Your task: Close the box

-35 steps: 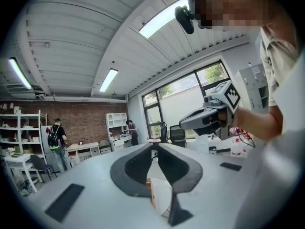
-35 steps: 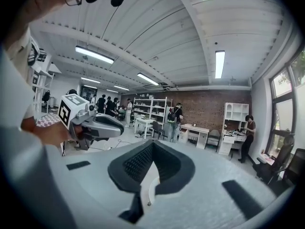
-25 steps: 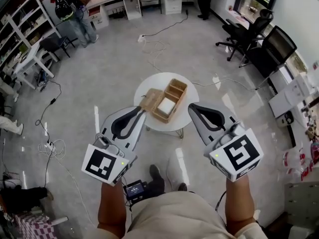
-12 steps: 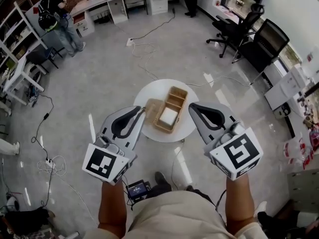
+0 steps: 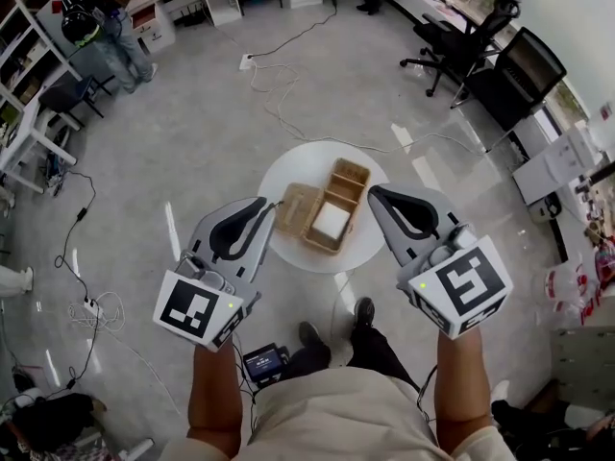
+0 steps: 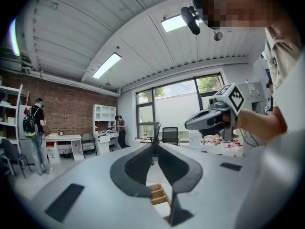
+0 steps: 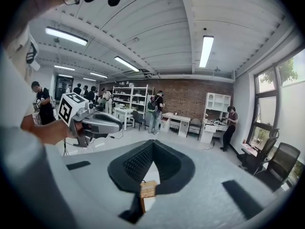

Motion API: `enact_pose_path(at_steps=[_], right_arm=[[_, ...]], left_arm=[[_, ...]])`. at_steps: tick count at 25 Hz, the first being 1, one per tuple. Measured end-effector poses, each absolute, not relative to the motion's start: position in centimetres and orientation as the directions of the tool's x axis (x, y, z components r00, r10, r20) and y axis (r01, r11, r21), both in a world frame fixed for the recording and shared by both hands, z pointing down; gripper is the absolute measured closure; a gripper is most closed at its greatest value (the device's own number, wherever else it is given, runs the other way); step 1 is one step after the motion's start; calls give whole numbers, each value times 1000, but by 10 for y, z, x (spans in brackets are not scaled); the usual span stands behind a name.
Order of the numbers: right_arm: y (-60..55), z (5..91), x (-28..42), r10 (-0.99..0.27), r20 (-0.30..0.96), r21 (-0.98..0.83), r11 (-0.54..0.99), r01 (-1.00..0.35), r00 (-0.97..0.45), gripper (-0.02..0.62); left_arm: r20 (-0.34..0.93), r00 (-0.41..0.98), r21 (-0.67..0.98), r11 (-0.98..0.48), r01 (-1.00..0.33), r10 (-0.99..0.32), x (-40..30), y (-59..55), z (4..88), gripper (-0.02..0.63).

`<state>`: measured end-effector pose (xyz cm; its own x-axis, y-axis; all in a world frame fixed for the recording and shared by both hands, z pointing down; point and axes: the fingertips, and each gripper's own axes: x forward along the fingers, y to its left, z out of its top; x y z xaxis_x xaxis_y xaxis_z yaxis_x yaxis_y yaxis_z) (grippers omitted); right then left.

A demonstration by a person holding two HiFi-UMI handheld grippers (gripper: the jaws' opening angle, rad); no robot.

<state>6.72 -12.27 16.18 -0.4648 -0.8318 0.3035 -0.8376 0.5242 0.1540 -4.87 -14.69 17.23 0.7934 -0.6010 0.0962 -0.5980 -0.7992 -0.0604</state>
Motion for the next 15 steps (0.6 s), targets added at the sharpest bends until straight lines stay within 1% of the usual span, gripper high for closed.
enact_pose_path(at_steps=[7, 15], right_arm=[[-162, 208, 74, -769, 351, 112, 601, -791, -534, 603], [-198, 261, 65, -704, 415, 87, 661, -745, -576, 601]], left_arm=[[143, 720, -4, -728, -686, -679, -51, -179, 213, 565], [200, 646, 81, -645, -760, -736, -74, -202, 269, 565]])
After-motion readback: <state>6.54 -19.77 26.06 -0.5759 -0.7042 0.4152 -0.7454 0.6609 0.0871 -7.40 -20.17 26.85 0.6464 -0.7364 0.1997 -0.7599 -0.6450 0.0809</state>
